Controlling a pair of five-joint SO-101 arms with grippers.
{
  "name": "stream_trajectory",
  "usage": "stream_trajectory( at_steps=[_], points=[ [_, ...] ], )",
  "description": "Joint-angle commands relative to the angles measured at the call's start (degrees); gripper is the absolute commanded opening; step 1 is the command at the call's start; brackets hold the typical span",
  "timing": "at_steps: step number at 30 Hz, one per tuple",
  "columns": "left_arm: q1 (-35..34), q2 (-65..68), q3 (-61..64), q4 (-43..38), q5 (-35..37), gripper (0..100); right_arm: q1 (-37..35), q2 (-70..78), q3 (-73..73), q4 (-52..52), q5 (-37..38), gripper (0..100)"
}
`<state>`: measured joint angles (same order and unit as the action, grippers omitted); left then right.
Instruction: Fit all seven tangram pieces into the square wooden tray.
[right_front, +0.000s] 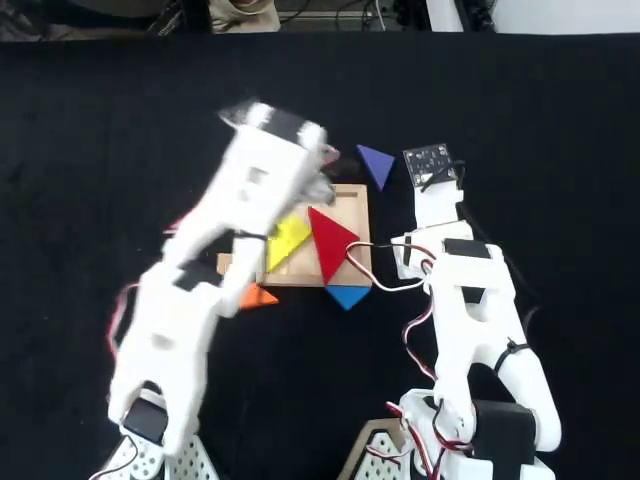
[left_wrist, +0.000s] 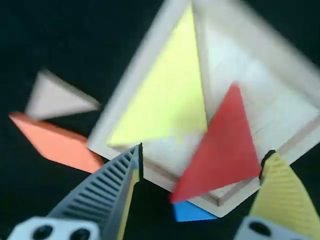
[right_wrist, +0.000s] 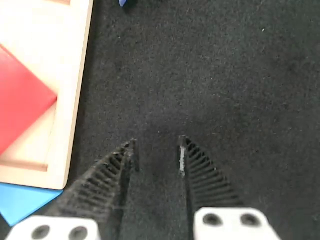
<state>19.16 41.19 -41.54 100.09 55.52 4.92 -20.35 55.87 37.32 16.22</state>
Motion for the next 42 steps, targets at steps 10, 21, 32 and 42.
stream_trajectory(
  at_steps=[10,21,32,42],
  points=[
    [-25.27,-31.21,32.92,-3.69,-37.1,37,-7.21,-2.86,-27.82,35.87,3.87,14.5],
    [-37.14,-27.25,56.4,-39.21,-35.96,37,-22.59,20.35,-56.92,49.41,1.41,15.2],
    [-38.2,-27.96,62.29,-47.74,-29.89,37,-25.85,50.59,-86.64,50.73,-5.98,15.2],
    [-37.85,-27.96,62.02,-47.82,-29.89,37,-25.76,69.41,-105.01,55.3,-5.98,14.9]
  ],
)
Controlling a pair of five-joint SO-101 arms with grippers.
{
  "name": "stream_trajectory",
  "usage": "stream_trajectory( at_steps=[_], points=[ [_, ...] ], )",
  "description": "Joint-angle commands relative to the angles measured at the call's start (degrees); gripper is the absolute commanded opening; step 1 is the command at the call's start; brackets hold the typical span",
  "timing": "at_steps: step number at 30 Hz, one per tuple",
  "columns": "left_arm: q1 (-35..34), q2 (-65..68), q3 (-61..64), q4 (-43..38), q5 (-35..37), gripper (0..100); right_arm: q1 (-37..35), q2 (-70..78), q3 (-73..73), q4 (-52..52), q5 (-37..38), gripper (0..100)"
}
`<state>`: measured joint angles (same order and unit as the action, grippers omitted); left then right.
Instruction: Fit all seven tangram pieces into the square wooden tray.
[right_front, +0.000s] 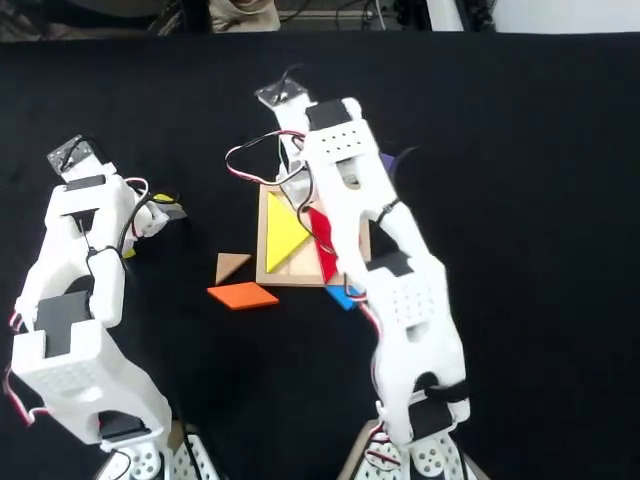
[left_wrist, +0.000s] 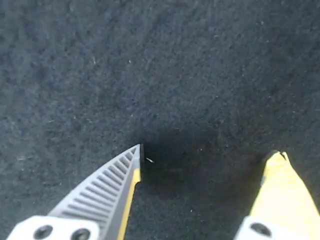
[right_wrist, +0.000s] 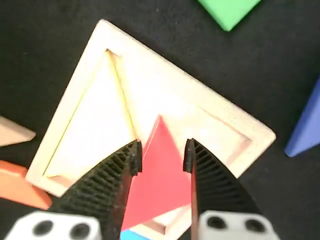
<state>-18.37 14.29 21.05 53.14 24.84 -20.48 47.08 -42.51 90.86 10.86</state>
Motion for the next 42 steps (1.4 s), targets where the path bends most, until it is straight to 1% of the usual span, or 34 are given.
stream_trajectory(
  at_steps=[1,7,13,15,18,20,24,29,33,39,42],
  points=[
    [-0.31,-1.05,-0.57,-0.88,0.79,37,-0.53,3.38,-8.4,2.46,-0.62,14.9],
    [-0.31,-1.05,-0.57,-0.88,0.79,37,-0.18,10.51,-18.07,6.15,-0.18,14.9],
    [0.31,-1.05,-0.57,-0.88,0.7,37,-0.09,15.78,-22.37,8.7,-0.09,14.1],
    [0.31,-1.05,-0.57,-0.88,0.7,37,-0.09,16.57,-22.99,9.14,-0.09,10.1],
    [0.22,-1.05,-0.57,-0.88,0.7,37,0.0,16.84,-23.25,9.14,-0.09,0.6],
    [0.22,-1.05,-0.66,-0.88,0.7,37,0.09,16.75,-23.25,9.23,0.0,2.1],
    [0.22,-0.97,-0.66,-0.88,0.7,37,0.18,16.57,-23.25,9.23,2.99,1.1],
    [0.22,-0.97,-0.66,-0.88,0.7,37,0.35,14.11,-24.84,10.11,3.52,1.1],
    [0.22,-0.97,-0.66,-0.88,0.7,37,0.26,9.71,-22.46,10.29,6.68,1.1],
    [0.22,-0.97,-0.66,-0.97,0.7,37,0.09,2.59,-11.74,10.29,11.34,1.1],
    [0.22,-0.97,-0.66,-0.97,0.62,37,0.35,-0.13,-8.22,9.85,12.4,1.1]
  ],
)
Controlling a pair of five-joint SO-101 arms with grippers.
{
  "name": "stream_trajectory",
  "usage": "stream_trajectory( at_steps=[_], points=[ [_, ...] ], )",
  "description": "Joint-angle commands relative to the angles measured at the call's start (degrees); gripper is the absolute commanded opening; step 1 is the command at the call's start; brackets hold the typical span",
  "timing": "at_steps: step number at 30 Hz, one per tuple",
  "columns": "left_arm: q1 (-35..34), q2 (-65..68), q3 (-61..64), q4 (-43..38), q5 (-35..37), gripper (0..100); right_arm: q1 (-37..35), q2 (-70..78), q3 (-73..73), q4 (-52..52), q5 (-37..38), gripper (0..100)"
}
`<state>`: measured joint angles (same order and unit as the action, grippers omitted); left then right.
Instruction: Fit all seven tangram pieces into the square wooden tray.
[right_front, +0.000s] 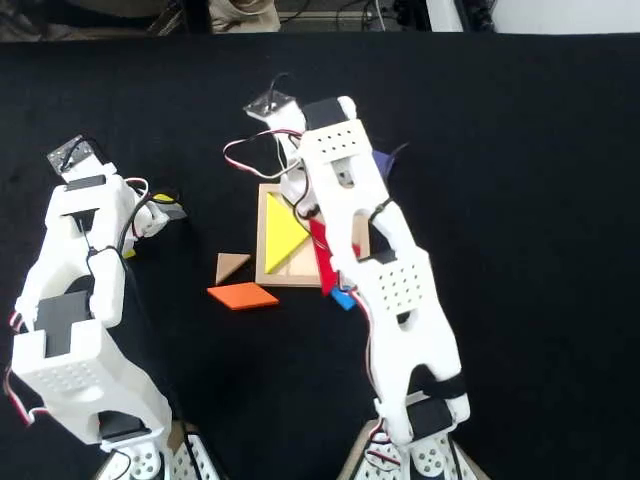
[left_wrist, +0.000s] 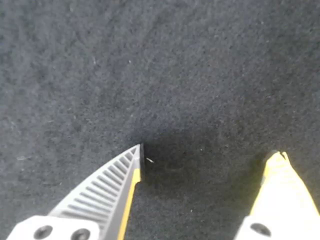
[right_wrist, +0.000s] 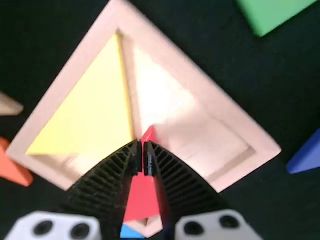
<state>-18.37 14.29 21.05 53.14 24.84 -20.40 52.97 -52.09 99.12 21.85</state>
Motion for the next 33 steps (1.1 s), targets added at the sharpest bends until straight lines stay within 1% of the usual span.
stream_trajectory(
  at_steps=[1,3,5,7,8,13,21,28,33],
  points=[
    [0.22,-0.97,-0.66,-0.97,0.62,37,0.26,-6.37,1.45,1.58,1.23,1.5],
    [0.22,-0.88,-0.66,-0.97,0.62,37,0.26,-6.64,1.45,1.58,0.97,2.4],
    [0.22,-0.88,-0.66,-0.97,0.62,37,0.09,-6.55,1.45,1.41,0.09,8.8],
    [0.22,-0.88,-0.66,-0.97,0.62,37,0.09,-6.46,1.45,0.44,-2.73,16.3],
    [0.22,-0.88,-0.66,-0.97,0.62,37,0.18,-6.46,1.63,-0.26,-3.52,17.8],
    [0.22,-0.88,-0.66,-0.97,0.62,37,0.0,-5.14,1.54,-1.05,-3.34,16.1],
    [0.22,-0.88,-0.66,-0.97,0.62,37,-0.09,-1.01,1.45,-3.25,-3.43,15.9],
    [0.22,-0.88,-0.66,-0.97,0.7,37,-0.44,-0.75,1.8,-3.25,-3.43,15.9],
    [0.22,-0.88,-0.66,-0.97,0.7,37,-0.53,2.07,1.45,-3.34,-3.34,15.9]
  ],
)
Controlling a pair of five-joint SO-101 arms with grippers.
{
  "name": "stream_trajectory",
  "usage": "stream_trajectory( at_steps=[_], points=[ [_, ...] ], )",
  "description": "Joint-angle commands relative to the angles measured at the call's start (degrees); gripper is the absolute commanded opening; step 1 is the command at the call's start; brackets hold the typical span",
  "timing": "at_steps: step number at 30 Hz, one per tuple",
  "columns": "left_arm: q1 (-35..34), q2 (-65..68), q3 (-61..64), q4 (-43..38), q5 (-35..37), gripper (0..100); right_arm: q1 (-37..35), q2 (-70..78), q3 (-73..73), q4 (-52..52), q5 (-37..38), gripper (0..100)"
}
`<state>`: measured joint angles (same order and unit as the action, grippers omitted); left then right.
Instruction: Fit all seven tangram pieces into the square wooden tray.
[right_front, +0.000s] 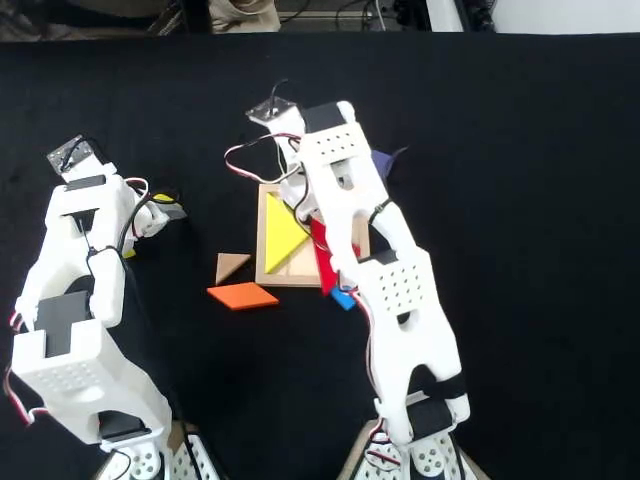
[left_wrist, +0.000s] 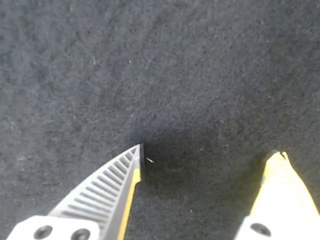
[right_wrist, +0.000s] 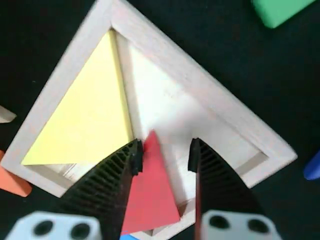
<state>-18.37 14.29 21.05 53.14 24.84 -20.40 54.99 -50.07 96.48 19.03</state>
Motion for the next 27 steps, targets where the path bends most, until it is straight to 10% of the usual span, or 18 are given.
stream_trajectory(
  at_steps=[1,27],
  points=[
    [0.22,-0.88,-0.66,-0.97,0.7,37,-0.88,0.75,-0.57,-1.05,-0.53,15.9],
    [0.22,-0.79,-0.66,-1.05,0.7,37,-1.23,2.24,-4.79,4.66,8.44,1.0]
  ],
)
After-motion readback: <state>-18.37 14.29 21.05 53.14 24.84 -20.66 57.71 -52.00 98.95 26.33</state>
